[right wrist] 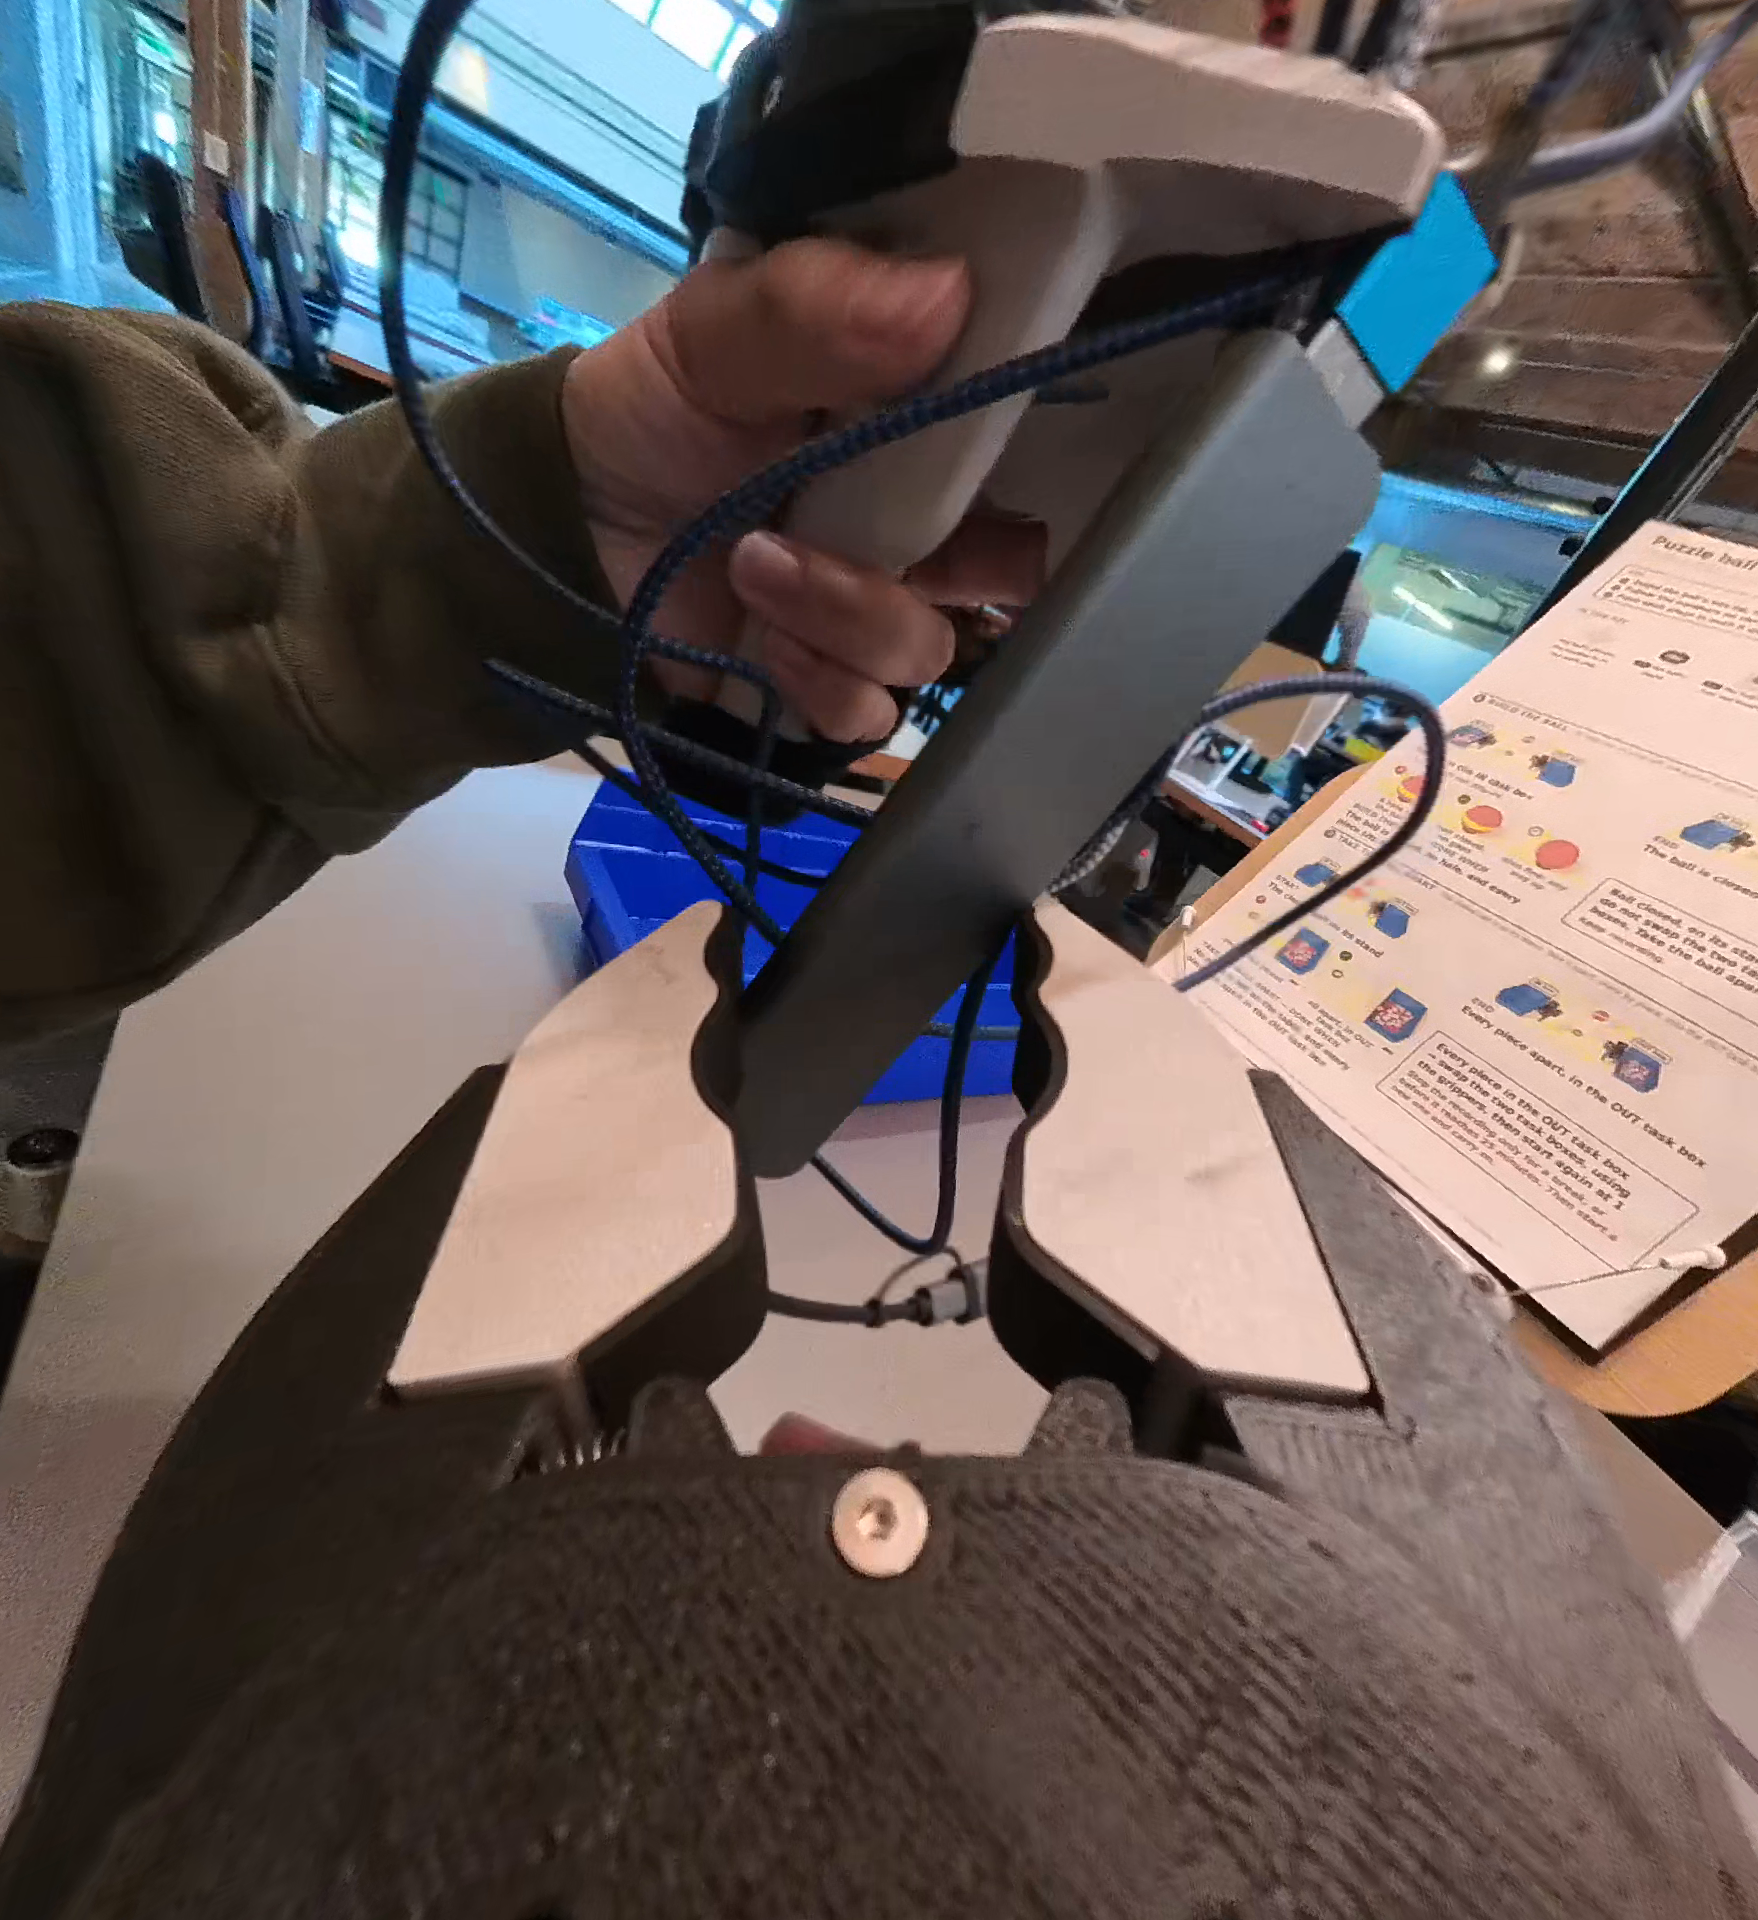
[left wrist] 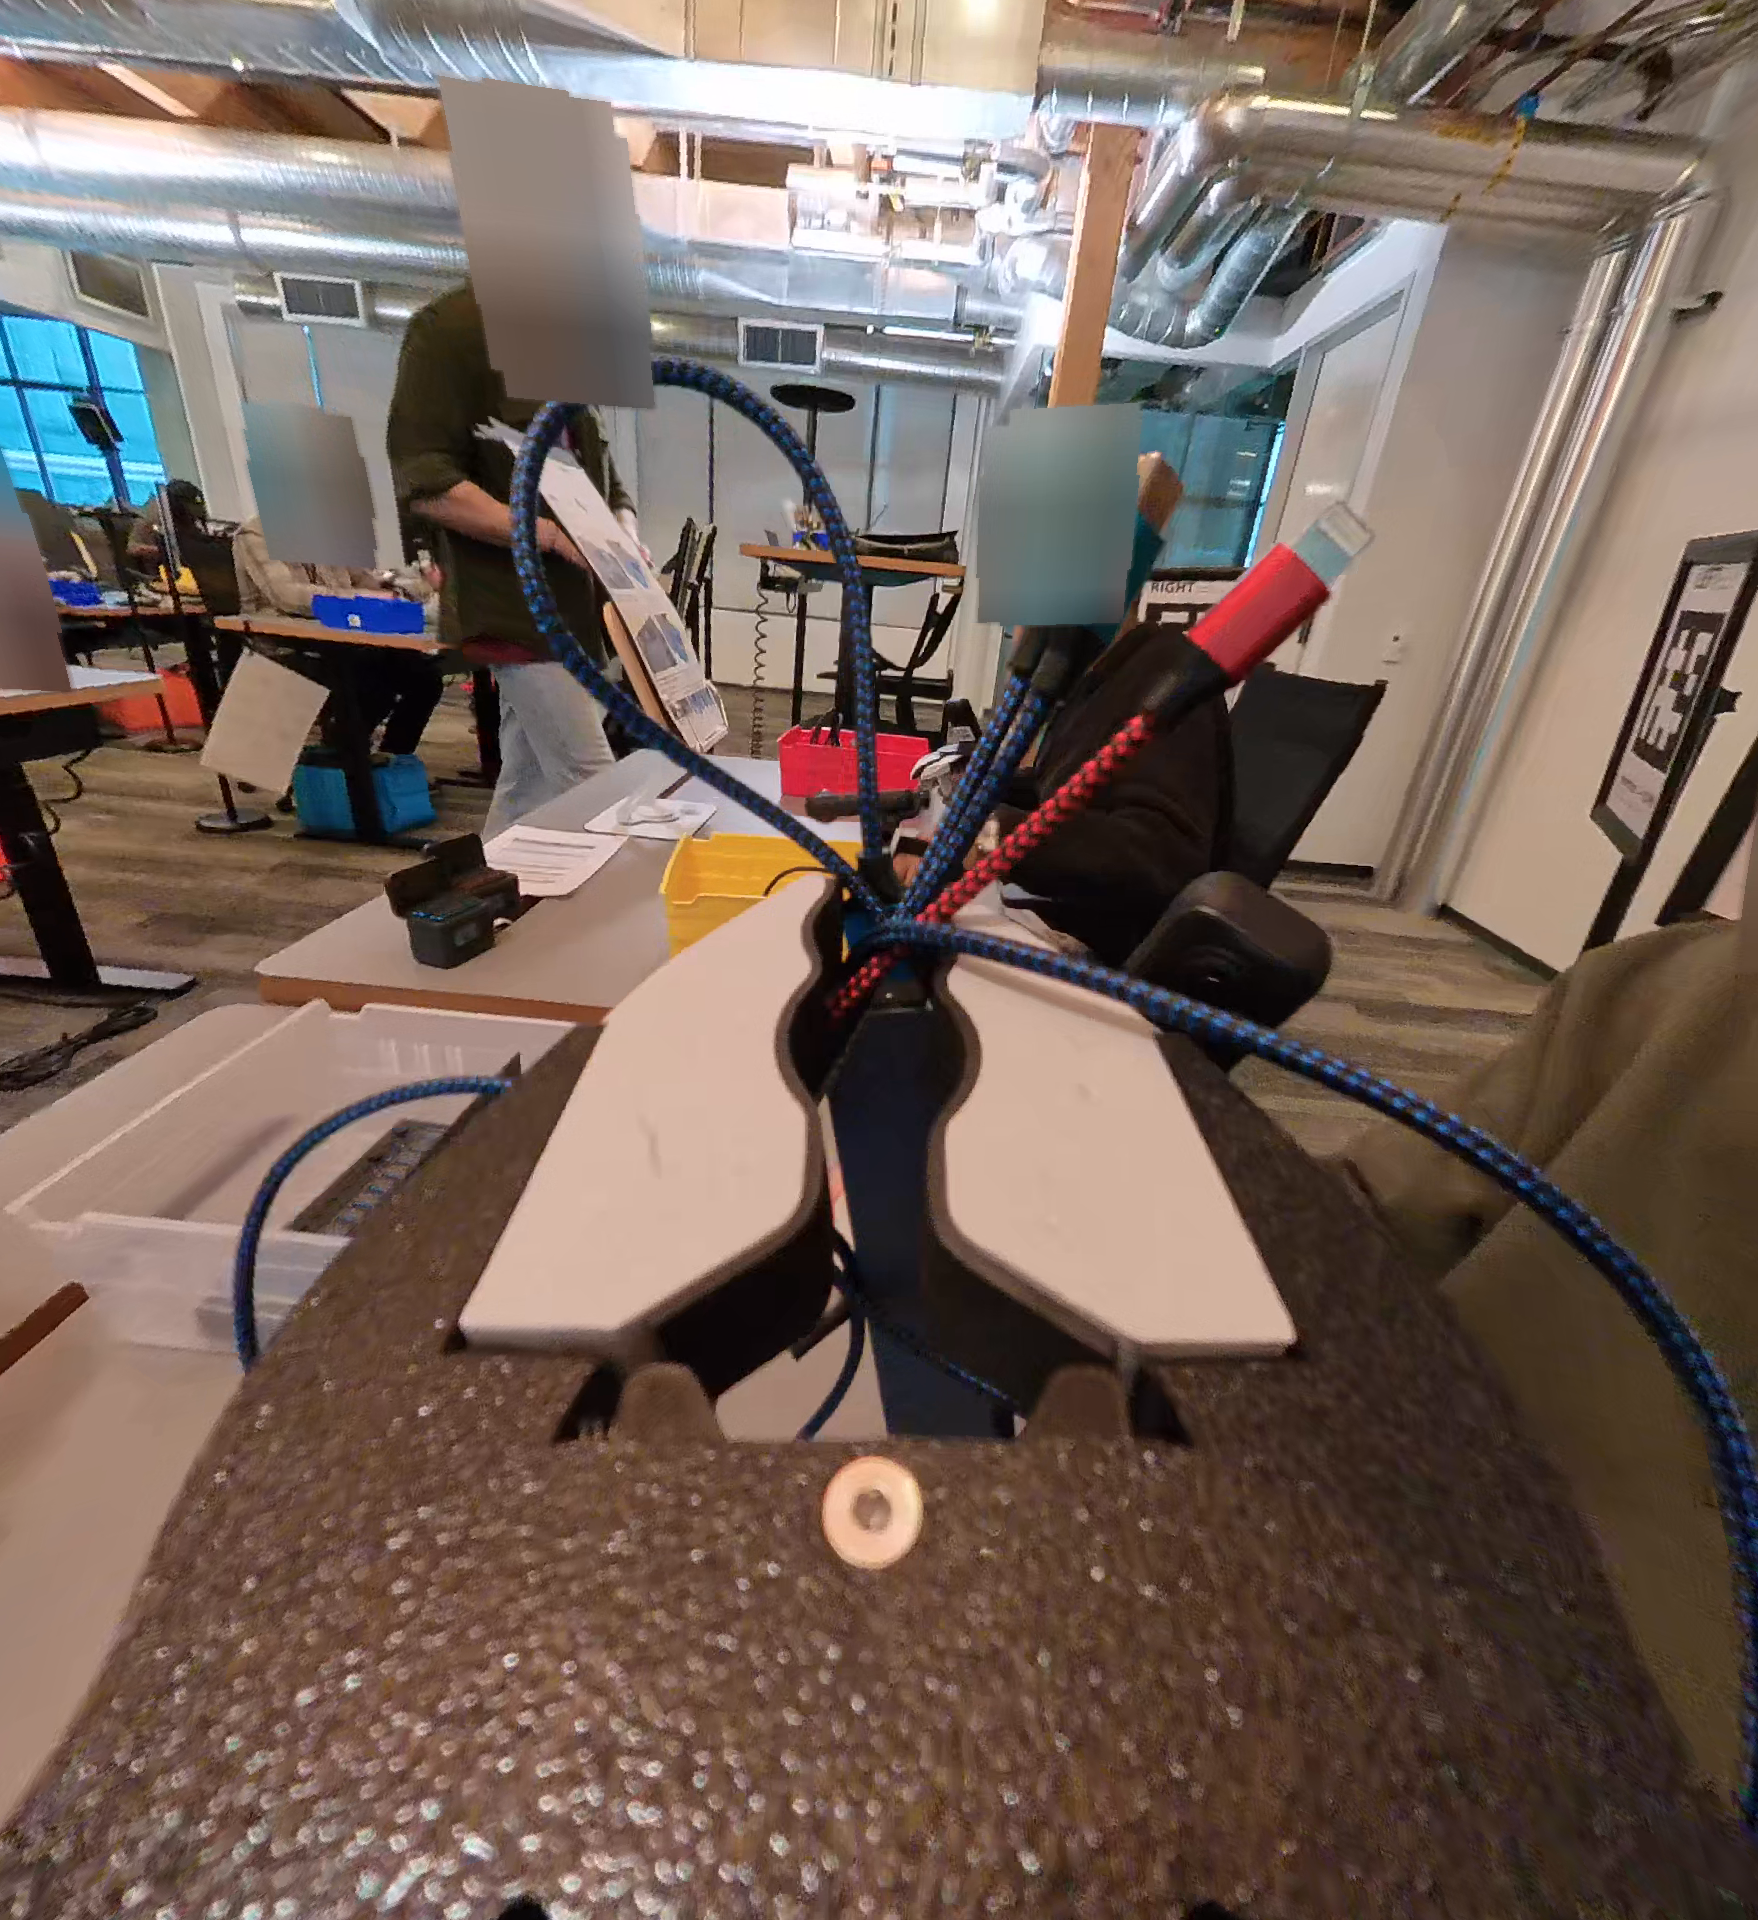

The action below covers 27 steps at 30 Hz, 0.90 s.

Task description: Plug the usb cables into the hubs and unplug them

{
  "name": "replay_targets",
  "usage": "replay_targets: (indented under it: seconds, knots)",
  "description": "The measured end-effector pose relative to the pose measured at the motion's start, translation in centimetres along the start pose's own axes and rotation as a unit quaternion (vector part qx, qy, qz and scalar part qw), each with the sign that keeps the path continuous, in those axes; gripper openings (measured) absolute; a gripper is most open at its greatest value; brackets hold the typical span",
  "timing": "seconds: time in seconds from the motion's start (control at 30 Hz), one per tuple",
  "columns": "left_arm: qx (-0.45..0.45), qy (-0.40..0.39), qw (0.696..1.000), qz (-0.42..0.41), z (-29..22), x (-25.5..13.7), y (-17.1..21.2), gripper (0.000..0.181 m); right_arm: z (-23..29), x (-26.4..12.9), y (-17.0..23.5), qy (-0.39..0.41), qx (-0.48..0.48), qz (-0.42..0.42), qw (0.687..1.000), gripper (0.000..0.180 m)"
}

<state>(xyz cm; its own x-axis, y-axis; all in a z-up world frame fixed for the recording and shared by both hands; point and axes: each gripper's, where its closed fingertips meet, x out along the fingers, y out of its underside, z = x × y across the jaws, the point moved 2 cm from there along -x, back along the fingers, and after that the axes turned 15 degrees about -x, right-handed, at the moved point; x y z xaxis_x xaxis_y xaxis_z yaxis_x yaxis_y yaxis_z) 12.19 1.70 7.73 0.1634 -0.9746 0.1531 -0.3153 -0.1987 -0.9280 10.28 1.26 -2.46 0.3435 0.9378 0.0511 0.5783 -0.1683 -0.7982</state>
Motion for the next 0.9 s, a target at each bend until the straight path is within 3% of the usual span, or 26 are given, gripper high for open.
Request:
replay_targets:
  seconds: [0.23,0.3,0.5,0.57,0.67,0.73,0.83,0.9]
  knots:
    - [0.072,-0.004,0.997,0.027,0.4,-2.7,1.3,0.017,-2.9,-2.8,3.2,-0.012,-0.042,0.052,0.998,0.034]
    - [0.094,-0.041,0.993,0.057,1.1,-3.5,2.5,0.019,-3.3,-3.4,3.8,-0.017,-0.064,0.06,0.996,0.034]
    - [0.131,-0.139,0.963,0.192,3.0,-6.2,8.2,0.048,-3.6,-3.4,5.8,-0.007,-0.108,0.114,0.988,0.033]
    - [0.132,-0.176,0.946,0.237,3.6,-7.8,10.3,0.06,-3.4,-3.4,6.5,-0.015,-0.116,0.136,0.984,0.033]
    - [0.137,-0.23,0.922,0.279,4.1,-11.6,12.6,0.064,-3.0,-3.2,7.4,-0.028,-0.137,0.158,0.978,0.033]
    - [0.131,-0.278,0.911,0.275,4.2,-14.6,12.7,0.067,-2.8,-3.0,7.6,-0.034,-0.146,0.159,0.976,0.033]
    - [0.152,-0.344,0.906,0.193,3.5,-17.2,9.8,0.063,-2.2,-2.6,8.0,-0.055,-0.146,0.159,0.975,0.032]
    - [0.185,-0.305,0.923,0.144,1.6,-15.8,8.3,0.056,-1.1,-2.2,8.5,-0.089,-0.149,0.16,0.972,0.032]
